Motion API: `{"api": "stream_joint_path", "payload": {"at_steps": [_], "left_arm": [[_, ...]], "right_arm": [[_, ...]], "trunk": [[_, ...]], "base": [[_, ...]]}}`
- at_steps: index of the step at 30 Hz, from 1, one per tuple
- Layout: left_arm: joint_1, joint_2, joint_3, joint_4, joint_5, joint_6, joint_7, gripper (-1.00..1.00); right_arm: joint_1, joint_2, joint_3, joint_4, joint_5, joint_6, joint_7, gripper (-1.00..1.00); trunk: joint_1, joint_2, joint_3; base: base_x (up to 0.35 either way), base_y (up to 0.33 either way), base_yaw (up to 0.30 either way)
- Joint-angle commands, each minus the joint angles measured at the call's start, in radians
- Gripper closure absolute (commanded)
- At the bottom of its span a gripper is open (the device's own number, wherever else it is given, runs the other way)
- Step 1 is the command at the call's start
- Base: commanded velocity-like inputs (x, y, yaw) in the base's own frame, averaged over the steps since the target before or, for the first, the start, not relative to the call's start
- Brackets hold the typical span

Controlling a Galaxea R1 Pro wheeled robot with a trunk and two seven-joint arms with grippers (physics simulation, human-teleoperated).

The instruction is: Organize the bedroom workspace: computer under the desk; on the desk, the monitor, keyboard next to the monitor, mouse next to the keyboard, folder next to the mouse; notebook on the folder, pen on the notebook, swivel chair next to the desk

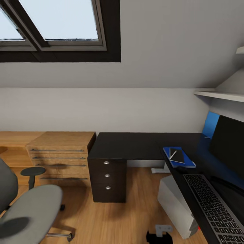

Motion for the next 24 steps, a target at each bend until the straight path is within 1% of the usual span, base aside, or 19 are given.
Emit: {"api": "stream_joint_path", "payload": {"at_steps": [1, 4, 6, 9, 15, 24], "left_arm": [[-0.001, 0.001, -0.009, 0.021, 0.010, -0.046, 0.008, -1.00], [-0.001, 0.000, -0.010, 0.051, 0.010, -0.111, 0.009, -1.00], [-0.001, 0.000, -0.011, 0.061, 0.010, -0.136, 0.009, -1.00], [-0.001, 0.000, -0.011, 0.068, 0.010, -0.152, 0.010, -1.00], [-0.001, -0.001, -0.011, 0.072, 0.010, -0.166, 0.012, -1.00], [-0.001, 0.001, -0.010, 0.075, 0.012, -0.166, 0.012, -1.00]], "right_arm": [[-0.001, -0.008, 0.009, 0.002, -0.008, -0.007, -0.002, -1.00], [0.001, -0.022, 0.010, 0.002, -0.009, -0.019, -0.001, -1.00], [0.003, -0.027, 0.010, 0.003, -0.010, -0.027, -0.001, -1.00], [0.004, -0.030, 0.010, 0.004, -0.010, -0.033, -0.001, -1.00], [0.005, -0.032, 0.010, 0.005, -0.010, -0.036, 0.000, -1.00], [0.018, -0.033, 0.011, 0.005, -0.008, -0.038, 0.003, -1.00]], "trunk": [[-0.005, 0.006, 0.002], [-0.016, 0.027, 0.011], [-0.024, 0.041, 0.018], [-0.035, 0.062, 0.027], [-0.058, 0.104, 0.044], [-0.093, 0.167, 0.072]], "base": [[-0.325, 0.000, 0.263], [-0.283, 0.000, 0.263], [-0.141, 0.000, 0.264], [-0.068, 0.000, 0.264], [-0.078, 0.000, 0.264], [-0.262, 0.000, 0.264]]}}
